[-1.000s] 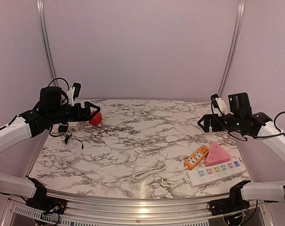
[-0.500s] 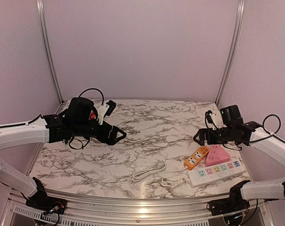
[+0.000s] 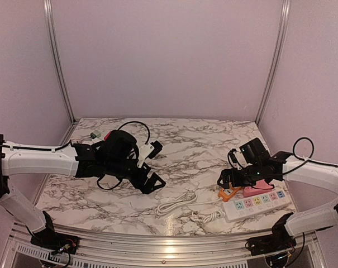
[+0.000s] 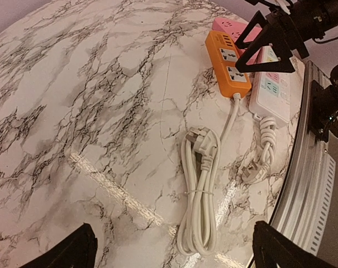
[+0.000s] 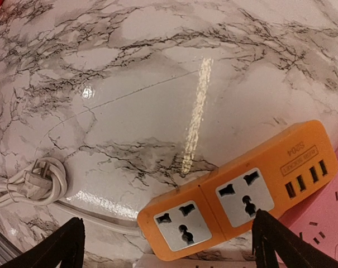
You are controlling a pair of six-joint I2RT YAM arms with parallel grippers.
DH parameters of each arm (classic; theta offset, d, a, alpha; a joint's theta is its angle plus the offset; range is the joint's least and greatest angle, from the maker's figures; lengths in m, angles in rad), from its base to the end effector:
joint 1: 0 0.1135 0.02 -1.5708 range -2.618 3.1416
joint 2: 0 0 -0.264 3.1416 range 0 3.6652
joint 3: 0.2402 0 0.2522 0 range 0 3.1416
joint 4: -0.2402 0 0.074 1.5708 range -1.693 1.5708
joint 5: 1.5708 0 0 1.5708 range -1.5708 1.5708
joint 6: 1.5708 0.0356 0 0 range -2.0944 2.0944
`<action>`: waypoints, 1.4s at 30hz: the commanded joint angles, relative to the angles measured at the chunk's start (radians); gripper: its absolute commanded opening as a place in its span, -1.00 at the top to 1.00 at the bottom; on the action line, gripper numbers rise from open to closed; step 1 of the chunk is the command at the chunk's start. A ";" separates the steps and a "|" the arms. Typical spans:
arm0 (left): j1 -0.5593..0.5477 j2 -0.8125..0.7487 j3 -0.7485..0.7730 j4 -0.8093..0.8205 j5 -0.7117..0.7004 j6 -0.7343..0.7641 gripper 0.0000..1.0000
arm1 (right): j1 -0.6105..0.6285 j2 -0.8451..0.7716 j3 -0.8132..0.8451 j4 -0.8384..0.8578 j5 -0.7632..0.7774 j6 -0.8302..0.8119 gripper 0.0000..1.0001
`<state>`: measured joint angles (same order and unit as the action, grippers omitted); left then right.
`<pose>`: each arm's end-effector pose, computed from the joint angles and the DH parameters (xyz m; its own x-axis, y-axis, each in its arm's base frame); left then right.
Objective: Insert the plug
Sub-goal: Move the socket to the center of the board.
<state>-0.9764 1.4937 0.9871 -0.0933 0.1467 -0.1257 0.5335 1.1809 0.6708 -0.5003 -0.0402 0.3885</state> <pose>0.1822 -0.2789 0.2487 -0.4249 0.4071 -0.8085 0.8405 0.5091 -0.1854 0.1895 0.1136 0.1976 -0.8744 -0.0769 -0.4790 -0.2110 0.9493 0.2328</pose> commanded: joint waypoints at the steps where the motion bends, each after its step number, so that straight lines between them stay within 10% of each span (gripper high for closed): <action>1: -0.038 0.042 0.042 0.010 0.049 0.037 -0.98 | 0.015 -0.031 0.001 0.034 0.036 0.085 -0.97; 42: -0.087 0.216 0.102 0.007 0.038 0.025 -0.77 | 0.026 0.081 -0.113 0.259 0.002 0.184 -0.97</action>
<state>-1.0588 1.7287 1.0538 -0.0803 0.2173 -0.0910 0.5411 1.2263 0.5320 -0.3168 -0.0097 0.5682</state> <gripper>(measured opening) 0.891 0.985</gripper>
